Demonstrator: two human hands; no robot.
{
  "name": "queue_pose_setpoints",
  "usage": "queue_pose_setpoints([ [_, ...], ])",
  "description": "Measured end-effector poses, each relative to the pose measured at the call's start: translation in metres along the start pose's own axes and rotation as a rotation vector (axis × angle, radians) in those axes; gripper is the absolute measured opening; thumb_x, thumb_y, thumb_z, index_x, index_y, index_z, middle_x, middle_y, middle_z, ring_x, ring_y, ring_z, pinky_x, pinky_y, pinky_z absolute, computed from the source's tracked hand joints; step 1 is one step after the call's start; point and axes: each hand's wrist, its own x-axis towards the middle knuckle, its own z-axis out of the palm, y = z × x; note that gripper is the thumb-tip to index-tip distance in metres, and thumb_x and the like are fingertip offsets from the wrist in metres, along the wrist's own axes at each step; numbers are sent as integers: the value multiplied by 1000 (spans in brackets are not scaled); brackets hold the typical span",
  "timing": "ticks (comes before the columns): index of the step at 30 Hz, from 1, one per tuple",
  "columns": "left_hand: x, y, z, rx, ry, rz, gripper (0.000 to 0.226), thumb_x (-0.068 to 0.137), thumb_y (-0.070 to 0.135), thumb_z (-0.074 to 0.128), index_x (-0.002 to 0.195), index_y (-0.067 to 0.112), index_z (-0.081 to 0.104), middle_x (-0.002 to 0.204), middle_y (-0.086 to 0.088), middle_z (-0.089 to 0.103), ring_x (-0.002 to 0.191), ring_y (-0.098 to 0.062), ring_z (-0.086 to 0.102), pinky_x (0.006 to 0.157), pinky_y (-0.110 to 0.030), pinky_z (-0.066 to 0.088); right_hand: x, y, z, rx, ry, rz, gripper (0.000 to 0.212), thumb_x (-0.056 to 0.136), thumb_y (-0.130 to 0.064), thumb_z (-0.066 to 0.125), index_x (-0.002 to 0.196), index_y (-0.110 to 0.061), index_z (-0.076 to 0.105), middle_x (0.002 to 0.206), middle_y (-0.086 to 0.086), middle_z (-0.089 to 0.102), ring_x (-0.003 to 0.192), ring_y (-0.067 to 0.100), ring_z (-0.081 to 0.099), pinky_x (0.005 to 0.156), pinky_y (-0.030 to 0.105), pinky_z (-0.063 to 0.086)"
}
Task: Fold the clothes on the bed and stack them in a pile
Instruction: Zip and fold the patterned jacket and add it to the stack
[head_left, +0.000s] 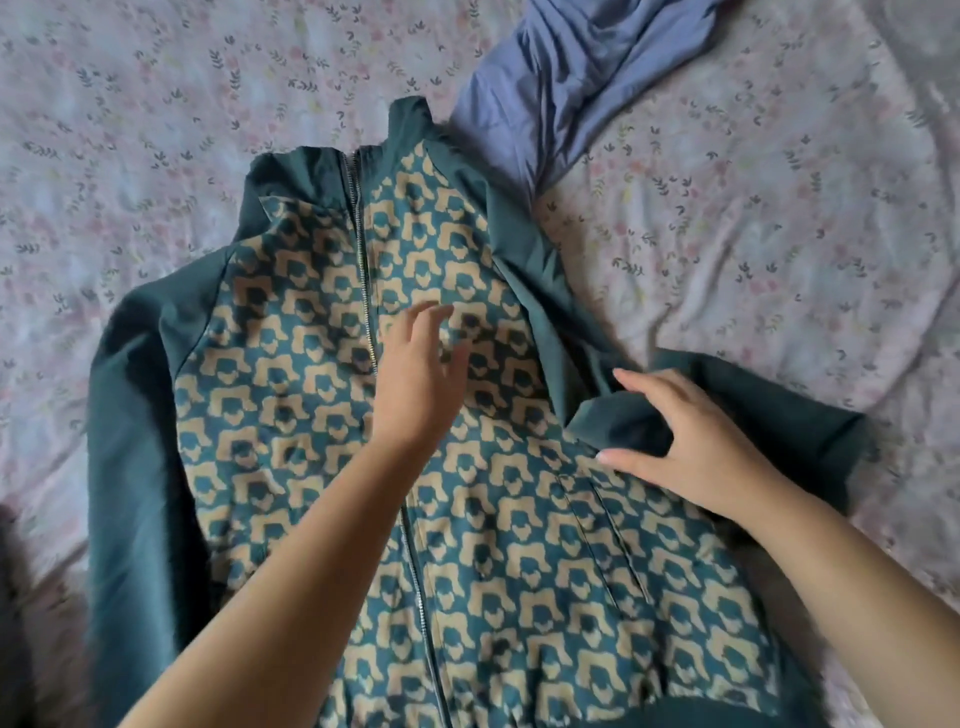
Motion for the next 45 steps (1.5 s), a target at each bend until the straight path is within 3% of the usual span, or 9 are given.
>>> queue_pose_setpoints([
  [5, -78, 42, 24, -319, -246, -154, 27, 91, 22, 55, 118, 14, 56, 111, 1, 60, 96, -8, 58, 90, -28, 49, -42, 37, 10, -328, 102, 61, 20, 80, -27, 69, 83, -21, 50, 83, -4, 46, 88, 25, 50, 70, 31, 31],
  [7, -98, 57, 26, -487, -332, -275, 32, 91, 26, 56, 120, 16, 53, 106, 5, 62, 95, -7, 60, 90, -31, 51, -52, 40, 8, -210, 193, 111, 39, 81, -15, 68, 64, -20, 33, 65, -7, 34, 68, 22, 42, 57, 35, 21],
  [14, -132, 118, -3, -1012, -532, -471, 51, 83, 40, 57, 131, 33, 40, 118, 2, 62, 107, -14, 60, 91, -38, 48, -90, -26, -32, 203, 573, 23, 21, 81, -17, 68, 101, -13, 63, 86, -6, 63, 79, 12, 58, 65, 22, 41],
  [18, -142, 139, -15, -1241, -456, -541, 27, 85, 31, 59, 110, 21, 54, 104, -2, 68, 95, -20, 64, 85, -45, 51, -119, -61, -21, 447, 314, -91, 39, 80, -2, 65, 115, -18, 62, 97, -18, 59, 90, -12, 54, 80, -2, 38],
  [22, -148, 143, -26, -1182, -258, -554, 18, 90, 1, 51, 93, 17, 58, 91, -6, 68, 84, -21, 64, 71, -36, 54, -142, -46, 2, 434, 320, -79, 66, 73, -5, 72, 129, -27, 45, 119, -13, 52, 110, -7, 46, 101, 16, 36],
  [28, -140, 138, -62, -1330, -285, -456, 18, 87, -1, 54, 101, 9, 56, 91, -5, 68, 83, -19, 64, 66, -30, 56, -157, -44, 2, 492, 354, -17, 23, 76, 7, 67, 98, 9, 59, 78, 4, 61, 69, 3, 50, 59, 7, 35],
  [35, -126, 103, -119, -1356, -145, -367, 46, 86, -11, 47, 126, 13, 46, 87, -6, 60, 63, -11, 58, 56, -21, 49, -168, -106, -1, 0, 857, -354, 16, 71, -8, 65, 86, -3, 65, 72, 3, 66, 53, 5, 49, 54, 6, 36],
  [41, -142, 56, -154, -1127, -251, -438, 47, 76, 36, 60, 120, 30, 48, 109, 3, 65, 92, -17, 63, 72, -36, 52, -151, -164, 55, 704, 177, -108, 32, 79, -16, 69, 108, -18, 57, 97, -2, 66, 90, 11, 63, 83, 35, 53],
  [45, -151, 3, -145, -523, -124, -491, 48, 83, 7, 64, 127, 17, 49, 116, -7, 61, 82, -13, 57, 61, -24, 44, -148, -163, 98, 638, -321, -79, 48, 83, -9, 64, 128, -16, 51, 118, 2, 63, 103, 16, 62, 94, 29, 48],
])
